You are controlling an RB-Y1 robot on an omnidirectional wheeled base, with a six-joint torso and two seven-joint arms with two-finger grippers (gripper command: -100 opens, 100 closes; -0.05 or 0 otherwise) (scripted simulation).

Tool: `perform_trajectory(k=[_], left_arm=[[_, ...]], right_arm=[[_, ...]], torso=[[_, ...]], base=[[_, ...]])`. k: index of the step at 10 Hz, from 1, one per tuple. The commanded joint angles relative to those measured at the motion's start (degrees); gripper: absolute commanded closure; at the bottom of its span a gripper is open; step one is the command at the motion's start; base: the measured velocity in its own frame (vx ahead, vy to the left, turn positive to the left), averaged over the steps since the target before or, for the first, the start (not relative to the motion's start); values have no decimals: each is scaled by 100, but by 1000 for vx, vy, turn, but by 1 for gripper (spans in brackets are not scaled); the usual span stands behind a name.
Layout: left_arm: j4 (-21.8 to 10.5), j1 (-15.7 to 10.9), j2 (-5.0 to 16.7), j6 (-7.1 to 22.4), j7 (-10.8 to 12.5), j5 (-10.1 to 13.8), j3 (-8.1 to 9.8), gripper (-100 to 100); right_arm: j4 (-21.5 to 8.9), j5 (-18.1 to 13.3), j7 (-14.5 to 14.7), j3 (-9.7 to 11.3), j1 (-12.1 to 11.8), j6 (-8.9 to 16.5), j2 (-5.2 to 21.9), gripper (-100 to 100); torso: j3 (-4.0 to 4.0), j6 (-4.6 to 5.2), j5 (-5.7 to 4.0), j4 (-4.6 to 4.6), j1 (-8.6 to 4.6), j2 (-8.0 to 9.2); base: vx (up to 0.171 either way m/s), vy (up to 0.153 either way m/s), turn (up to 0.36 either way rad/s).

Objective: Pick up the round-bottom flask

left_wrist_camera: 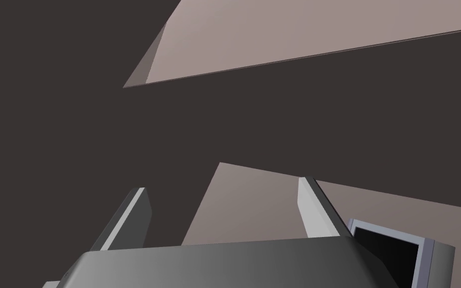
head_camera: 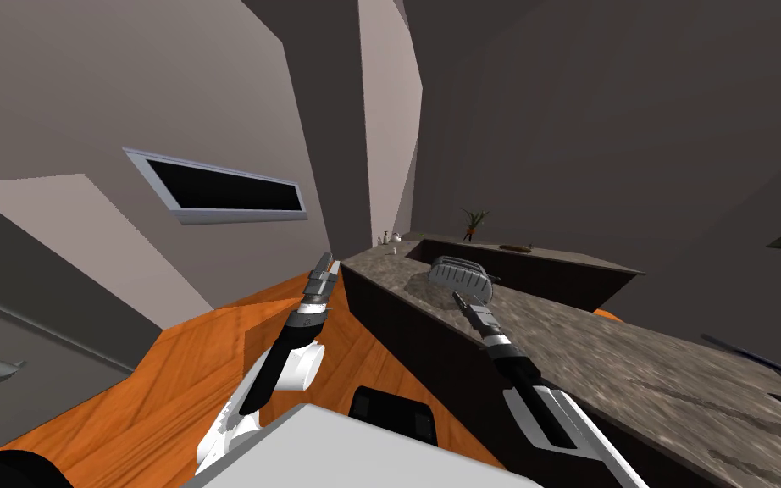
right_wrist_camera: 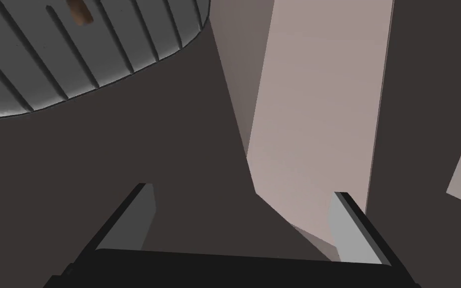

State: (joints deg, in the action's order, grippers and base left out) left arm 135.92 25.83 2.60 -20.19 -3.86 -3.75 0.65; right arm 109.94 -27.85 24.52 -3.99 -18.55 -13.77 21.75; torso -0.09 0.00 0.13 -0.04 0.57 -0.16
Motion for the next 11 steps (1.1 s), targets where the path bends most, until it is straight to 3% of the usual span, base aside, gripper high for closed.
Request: perform_trajectory(k=[1, 5, 6, 9, 11], left_arm=[[0, 0, 0, 0, 0, 0, 0, 0], [0, 0, 0, 0, 0, 0, 0, 0], [0, 1, 0, 0, 0, 0, 0, 0], [0, 0, 1, 0, 0, 0, 1, 0], [0, 0, 1, 0, 0, 0, 1, 0]], right_arm=[[-237, -239, 272, -34, 50, 196, 214, -100], [-967, -766, 799, -111, 181, 567, 718, -100], [-993, -766, 799, -111, 181, 567, 718, -100], [-1541, -1107, 1126, -151, 200, 821, 1092, -100], [-1716, -1212, 1223, -162, 196, 900, 1215, -100]], torso=[[0, 0, 0, 0, 0, 0], [-8, -1, -2, -3, -16, -14], [-12, 0, -3, -4, -15, -20], [-10, 1, -9, -4, -44, -17], [-10, 0, -6, -4, -34, -16]], base=[[47, 166, -39], [63, 129, -7], [58, 68, -3], [73, 60, 26], [68, 55, 14]])
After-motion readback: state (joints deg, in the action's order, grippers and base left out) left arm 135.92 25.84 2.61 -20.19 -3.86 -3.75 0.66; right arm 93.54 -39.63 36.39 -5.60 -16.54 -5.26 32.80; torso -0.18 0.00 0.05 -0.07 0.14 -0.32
